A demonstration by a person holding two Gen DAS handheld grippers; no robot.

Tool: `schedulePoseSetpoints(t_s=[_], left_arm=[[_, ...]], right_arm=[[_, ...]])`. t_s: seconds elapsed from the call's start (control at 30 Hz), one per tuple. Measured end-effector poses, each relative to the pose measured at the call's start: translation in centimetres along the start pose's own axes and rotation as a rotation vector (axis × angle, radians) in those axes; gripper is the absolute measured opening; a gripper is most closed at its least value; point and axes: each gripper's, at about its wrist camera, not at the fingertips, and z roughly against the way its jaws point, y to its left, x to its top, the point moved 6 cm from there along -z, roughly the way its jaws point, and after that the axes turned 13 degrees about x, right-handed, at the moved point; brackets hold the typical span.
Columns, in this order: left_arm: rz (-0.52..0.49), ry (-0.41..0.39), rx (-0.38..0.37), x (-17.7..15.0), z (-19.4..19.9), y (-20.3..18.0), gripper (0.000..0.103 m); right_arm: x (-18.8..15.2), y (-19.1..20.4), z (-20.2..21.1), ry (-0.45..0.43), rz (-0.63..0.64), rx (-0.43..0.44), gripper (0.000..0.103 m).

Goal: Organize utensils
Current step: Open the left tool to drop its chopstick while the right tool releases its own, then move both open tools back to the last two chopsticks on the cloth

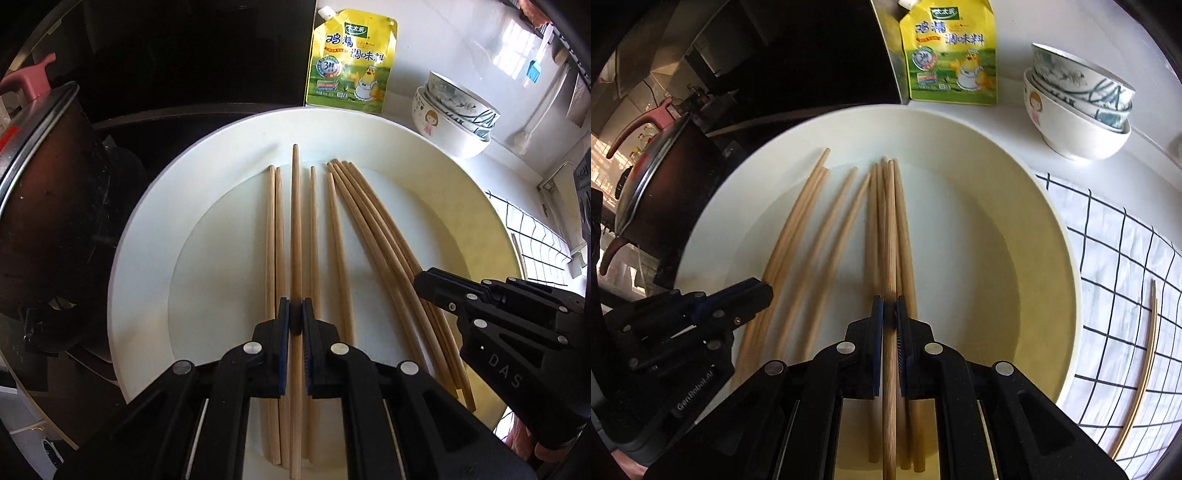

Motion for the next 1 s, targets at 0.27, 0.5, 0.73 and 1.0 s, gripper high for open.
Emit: schedulePoseSetpoints(t_s=[0.27,0.5,0.73,1.0], left_arm=[[-0.001,0.01,-0.007,-0.2,-0.2,0.0,0.008],[0.03,-0.022,0.0,0.2,0.9,0.8,0.042],[0.051,-0.036,0.008,0.2,2.1,1.3,0.042],[0.045,-0.052,0.015,-0.3,3.4,0.8,0.042]], right_arm=[[0.0,-0.1,0.0,-0.012,-0.004,0.003,0.007],[0.3,0.1,1.5,-0.051,0.01,-0.005,0.014],[0.0,0.4,2.6,-0.061,0.01,0.001,0.014],[-1.1,0.6,4.1,-0.074,0.021,0.014,0.015]])
